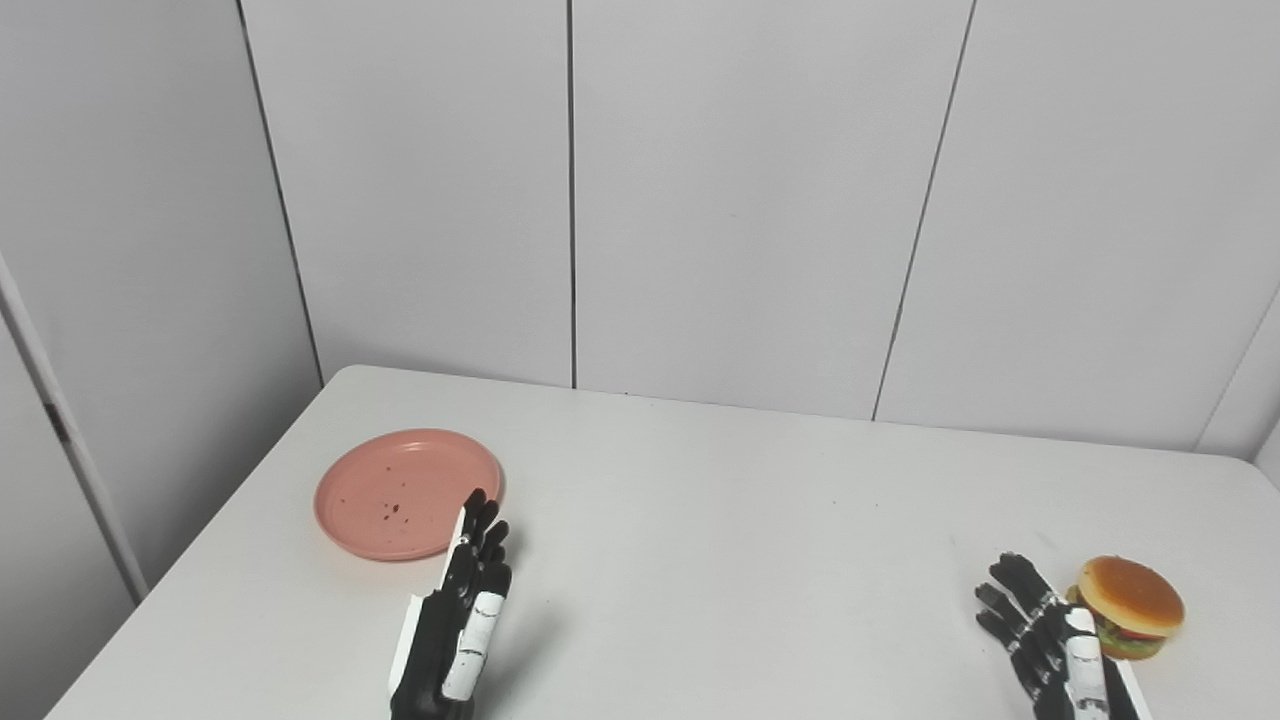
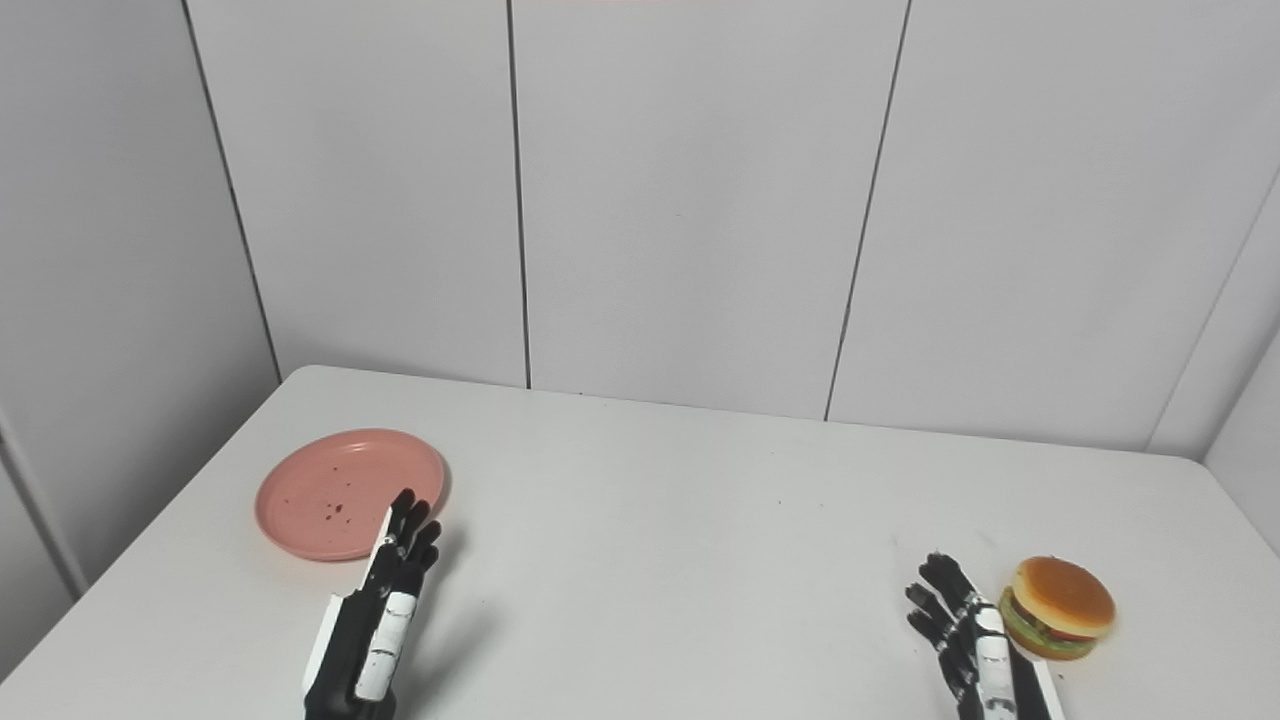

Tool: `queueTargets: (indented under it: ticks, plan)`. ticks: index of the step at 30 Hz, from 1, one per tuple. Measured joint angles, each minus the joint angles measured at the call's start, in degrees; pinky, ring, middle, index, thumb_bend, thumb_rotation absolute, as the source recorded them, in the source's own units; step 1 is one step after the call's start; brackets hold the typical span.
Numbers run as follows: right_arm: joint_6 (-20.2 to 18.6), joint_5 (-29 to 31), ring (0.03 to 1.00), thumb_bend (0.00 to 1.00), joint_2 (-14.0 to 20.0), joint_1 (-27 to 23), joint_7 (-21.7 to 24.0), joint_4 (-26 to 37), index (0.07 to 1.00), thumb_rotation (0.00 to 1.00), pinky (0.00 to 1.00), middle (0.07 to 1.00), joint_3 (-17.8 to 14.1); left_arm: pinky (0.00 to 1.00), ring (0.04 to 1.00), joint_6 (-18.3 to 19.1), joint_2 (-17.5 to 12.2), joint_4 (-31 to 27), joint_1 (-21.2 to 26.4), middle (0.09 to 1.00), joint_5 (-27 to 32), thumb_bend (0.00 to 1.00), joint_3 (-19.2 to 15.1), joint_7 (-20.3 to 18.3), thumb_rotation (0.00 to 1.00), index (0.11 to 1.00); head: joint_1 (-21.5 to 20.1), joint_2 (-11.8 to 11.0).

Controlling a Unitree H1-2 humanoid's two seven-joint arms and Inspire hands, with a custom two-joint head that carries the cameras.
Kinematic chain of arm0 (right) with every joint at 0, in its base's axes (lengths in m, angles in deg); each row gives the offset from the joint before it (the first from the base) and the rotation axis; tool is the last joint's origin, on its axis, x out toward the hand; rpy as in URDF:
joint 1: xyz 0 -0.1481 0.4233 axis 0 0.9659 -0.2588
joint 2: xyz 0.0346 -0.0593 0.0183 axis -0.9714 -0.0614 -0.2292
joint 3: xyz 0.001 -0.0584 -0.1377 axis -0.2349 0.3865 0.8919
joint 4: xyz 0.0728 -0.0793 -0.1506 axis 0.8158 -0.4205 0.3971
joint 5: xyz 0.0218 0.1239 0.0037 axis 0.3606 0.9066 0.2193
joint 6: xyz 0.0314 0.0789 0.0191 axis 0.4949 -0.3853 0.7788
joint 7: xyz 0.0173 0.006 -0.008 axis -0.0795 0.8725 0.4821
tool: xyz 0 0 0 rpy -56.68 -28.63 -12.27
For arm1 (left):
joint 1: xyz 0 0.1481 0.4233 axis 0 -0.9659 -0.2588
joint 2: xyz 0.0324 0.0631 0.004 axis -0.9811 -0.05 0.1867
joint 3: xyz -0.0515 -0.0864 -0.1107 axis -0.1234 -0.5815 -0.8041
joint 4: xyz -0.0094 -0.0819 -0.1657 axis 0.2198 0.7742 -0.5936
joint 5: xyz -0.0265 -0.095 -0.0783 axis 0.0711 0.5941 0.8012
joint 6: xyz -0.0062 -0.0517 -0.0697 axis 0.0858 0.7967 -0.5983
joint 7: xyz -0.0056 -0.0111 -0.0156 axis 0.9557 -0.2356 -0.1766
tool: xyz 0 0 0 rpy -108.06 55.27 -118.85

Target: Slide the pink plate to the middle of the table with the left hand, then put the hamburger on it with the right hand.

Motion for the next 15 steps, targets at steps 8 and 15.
queueTargets:
  ticks: [8, 15]
  plan:
    - [0.0, -0.5, 0.875, 0.79, 0.0, 0.0, 0.0, 0.1, 0.862, 1.00, 0.89, 0.896, 0.2, 0.97, 0.932, 0.1, 0.4, -1.0, 0.0, 0.916, 4.6, 0.82, -1.2, -0.1, 0.82, 0.931, -1.2, 0.7]
    - [0.0, -1.0, 0.875, 0.78, -0.2, -0.4, 0.0, 0.0, 0.861, 1.00, 0.88, 0.898, 0.7, 0.87, 0.863, 2.6, 0.2, -1.0, 3.7, 0.856, 6.6, 0.86, -3.0, 0.1, 0.82, 0.878, -1.7, 0.4]
